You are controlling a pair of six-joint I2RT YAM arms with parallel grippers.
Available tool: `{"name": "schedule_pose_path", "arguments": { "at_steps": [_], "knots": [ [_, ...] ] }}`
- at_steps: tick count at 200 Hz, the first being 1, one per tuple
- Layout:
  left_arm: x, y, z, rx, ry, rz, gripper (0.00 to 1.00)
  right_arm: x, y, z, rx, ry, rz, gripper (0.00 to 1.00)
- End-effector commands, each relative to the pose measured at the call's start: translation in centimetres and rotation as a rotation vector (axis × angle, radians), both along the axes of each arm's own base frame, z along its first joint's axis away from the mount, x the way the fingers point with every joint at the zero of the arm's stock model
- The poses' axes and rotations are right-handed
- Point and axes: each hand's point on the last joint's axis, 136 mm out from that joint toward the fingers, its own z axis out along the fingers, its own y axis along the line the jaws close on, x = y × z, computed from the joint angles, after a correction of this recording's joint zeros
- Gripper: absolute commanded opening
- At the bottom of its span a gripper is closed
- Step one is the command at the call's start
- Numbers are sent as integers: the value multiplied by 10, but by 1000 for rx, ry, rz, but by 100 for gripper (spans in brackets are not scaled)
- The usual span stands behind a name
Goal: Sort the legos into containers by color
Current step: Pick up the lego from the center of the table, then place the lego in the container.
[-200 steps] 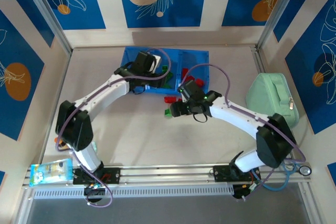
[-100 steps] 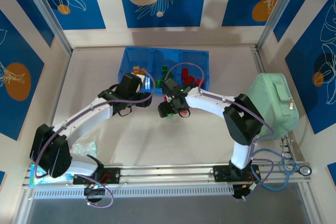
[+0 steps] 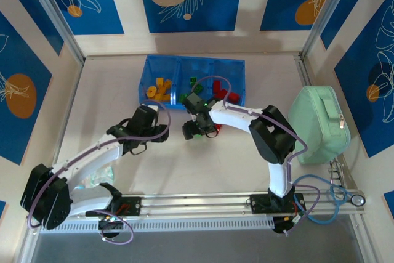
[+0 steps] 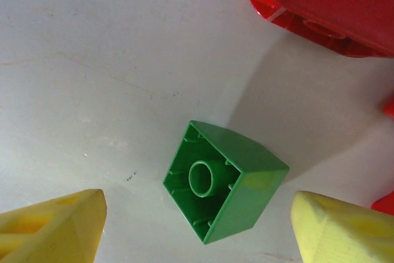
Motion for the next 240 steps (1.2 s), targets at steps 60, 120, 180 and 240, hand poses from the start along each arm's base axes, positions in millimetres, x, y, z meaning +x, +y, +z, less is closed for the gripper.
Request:
{"name": "schedule_pose_path", "arguments": {
  "at_steps": [60,120,180,240],
  "knots": [
    [-15,15,-17,-20,17,62,70,0,13,-14,-5,68,-15,75],
    [-13,14,-16,-21,16,61,70,-1,10,-12,-27,56,-22,40],
    [-14,3,-4,-98,-35,20,69,31,22,51,30,-81,5,33],
    [-25,12,5,-141,-74,43,69,101,30,107,80,-205,4,33]
  ]
}}
